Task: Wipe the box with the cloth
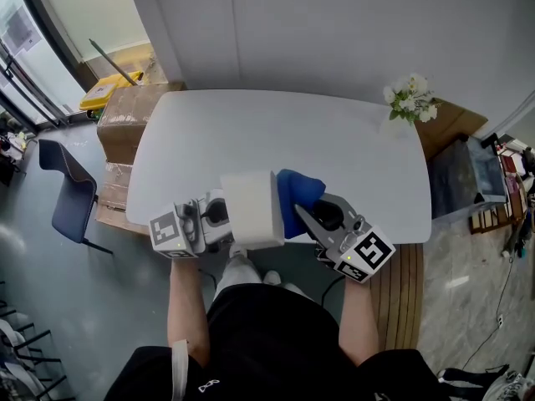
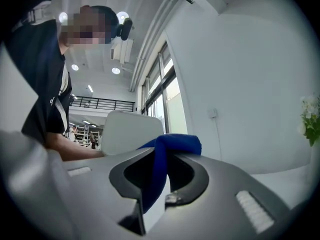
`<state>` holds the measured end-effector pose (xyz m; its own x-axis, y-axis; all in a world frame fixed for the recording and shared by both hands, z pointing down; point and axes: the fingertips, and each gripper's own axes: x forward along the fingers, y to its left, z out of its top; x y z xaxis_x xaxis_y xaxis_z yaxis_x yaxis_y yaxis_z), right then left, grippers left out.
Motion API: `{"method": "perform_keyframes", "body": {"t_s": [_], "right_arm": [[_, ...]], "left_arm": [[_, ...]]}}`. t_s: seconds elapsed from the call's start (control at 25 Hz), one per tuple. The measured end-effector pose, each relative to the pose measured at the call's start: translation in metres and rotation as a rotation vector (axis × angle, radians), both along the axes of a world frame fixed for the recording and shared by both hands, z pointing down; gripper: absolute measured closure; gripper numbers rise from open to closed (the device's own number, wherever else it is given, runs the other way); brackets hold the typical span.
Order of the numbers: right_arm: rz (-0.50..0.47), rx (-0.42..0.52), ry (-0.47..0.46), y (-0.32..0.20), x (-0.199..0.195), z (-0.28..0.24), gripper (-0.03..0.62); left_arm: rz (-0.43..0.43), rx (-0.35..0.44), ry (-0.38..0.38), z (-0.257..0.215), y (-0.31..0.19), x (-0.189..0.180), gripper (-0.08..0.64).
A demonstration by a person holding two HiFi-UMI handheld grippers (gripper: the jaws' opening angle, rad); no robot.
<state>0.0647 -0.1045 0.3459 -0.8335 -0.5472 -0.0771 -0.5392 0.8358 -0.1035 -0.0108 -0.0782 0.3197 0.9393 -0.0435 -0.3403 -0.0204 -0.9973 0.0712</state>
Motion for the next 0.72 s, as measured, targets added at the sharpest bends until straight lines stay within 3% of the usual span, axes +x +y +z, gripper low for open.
{"method": "perform_keyframes", "body": {"t_s": [0.32,0.6,0.72], "right_arm": [[-0.148,0.023,0.045,0.029,-0.017,-0.007,0.537],[-0.297,0.022,0.008,0.06,-0.028,-0.026,0.537],[-0.343,0.065,-0.044,0.066,-0.029,-0.037,0.537]], "left_arm": [[-0.123,-0.038,-0.008,0.005,-0.017,-0.013,0.509],[-0.148,-0.047,-0.066,0.021,-0.015,-0.014,0.509],[-0.161,-0.049,-0.079,0.025,-0.015,-0.014,0.509]]}}
